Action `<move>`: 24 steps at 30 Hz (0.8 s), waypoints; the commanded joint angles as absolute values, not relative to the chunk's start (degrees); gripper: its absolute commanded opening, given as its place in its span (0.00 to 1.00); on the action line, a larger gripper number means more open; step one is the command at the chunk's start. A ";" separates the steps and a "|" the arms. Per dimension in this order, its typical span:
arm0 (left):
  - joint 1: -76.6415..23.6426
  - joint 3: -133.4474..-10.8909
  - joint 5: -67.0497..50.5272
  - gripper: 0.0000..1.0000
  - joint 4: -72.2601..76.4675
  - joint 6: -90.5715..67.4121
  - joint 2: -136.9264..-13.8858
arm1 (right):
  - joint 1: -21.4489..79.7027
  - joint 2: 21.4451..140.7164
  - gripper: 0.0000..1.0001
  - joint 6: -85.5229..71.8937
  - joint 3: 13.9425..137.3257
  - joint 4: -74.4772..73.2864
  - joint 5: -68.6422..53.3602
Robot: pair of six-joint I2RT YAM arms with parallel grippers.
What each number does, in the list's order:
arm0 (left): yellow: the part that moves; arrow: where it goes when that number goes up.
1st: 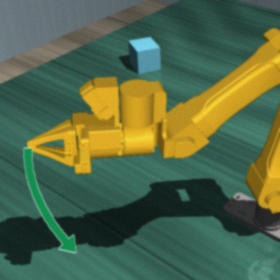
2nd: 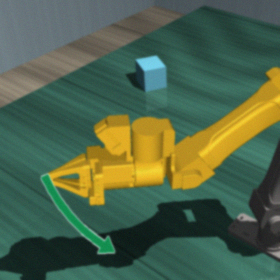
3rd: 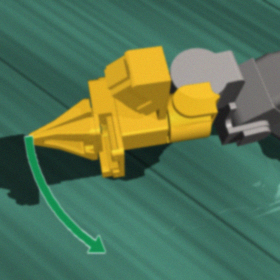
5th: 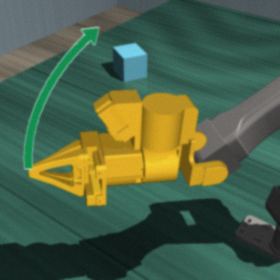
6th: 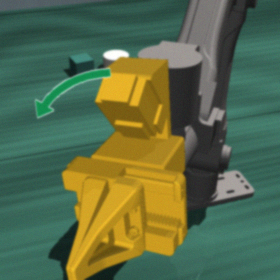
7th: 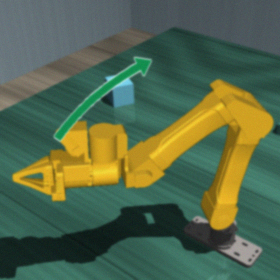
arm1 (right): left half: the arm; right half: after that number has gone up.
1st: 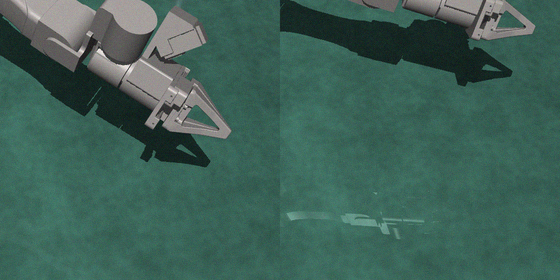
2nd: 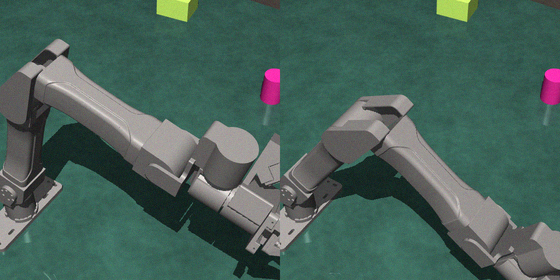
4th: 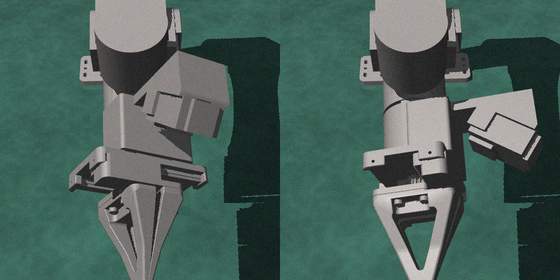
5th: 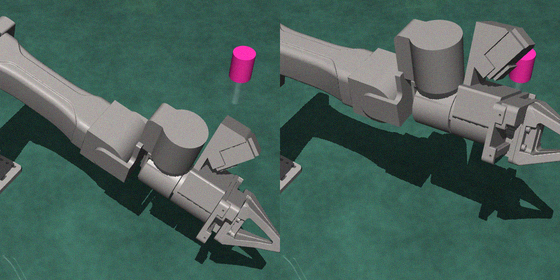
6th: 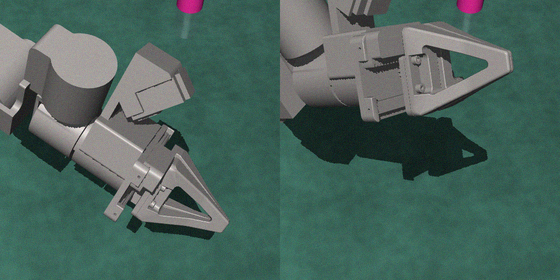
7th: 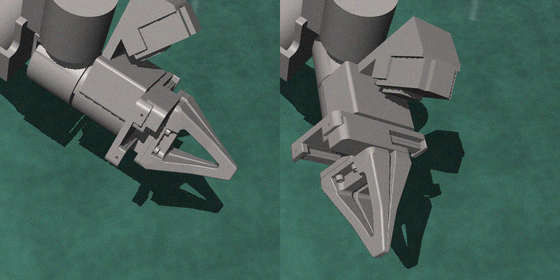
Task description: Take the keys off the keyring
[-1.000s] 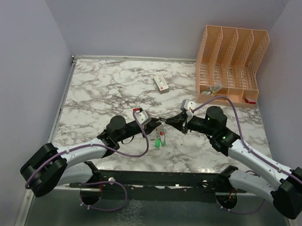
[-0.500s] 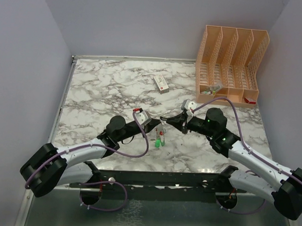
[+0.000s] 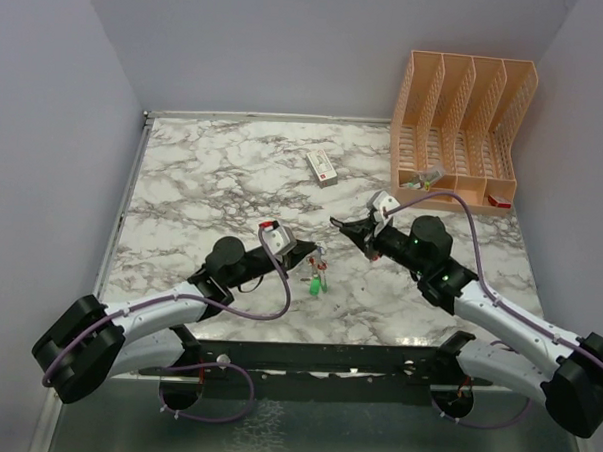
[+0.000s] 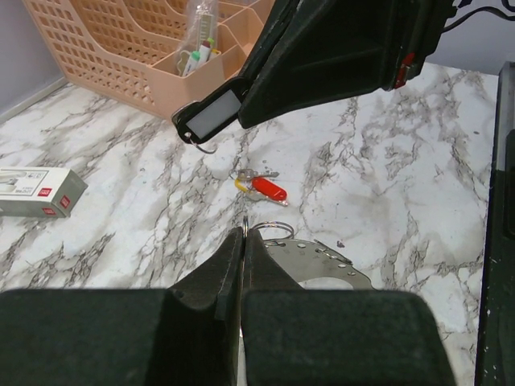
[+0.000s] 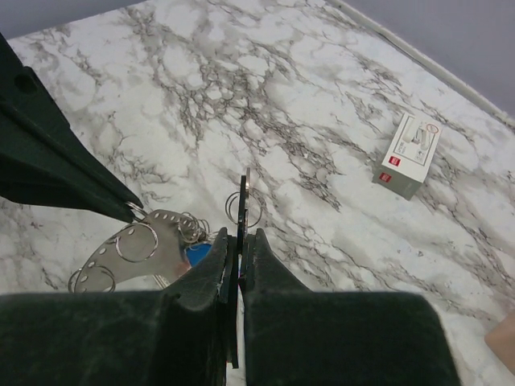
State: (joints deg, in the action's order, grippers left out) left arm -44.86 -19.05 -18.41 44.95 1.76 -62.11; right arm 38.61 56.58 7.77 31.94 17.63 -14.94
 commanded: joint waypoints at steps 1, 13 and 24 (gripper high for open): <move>-45.12 -18.28 -17.61 0.00 45.97 1.41 -60.19 | 38.58 58.09 0.01 8.92 31.50 19.26 -12.97; -45.14 -16.04 -11.73 0.00 45.88 0.21 -59.19 | 38.58 62.33 0.01 -11.75 31.46 10.50 8.79; -45.04 -14.85 -5.21 0.00 44.23 -3.43 -57.62 | 33.71 70.78 0.01 -24.69 29.21 4.35 15.02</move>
State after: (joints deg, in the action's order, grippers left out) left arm -44.86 -15.99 -9.13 44.53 -1.56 -59.31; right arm 36.03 67.64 -18.31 30.63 6.48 12.25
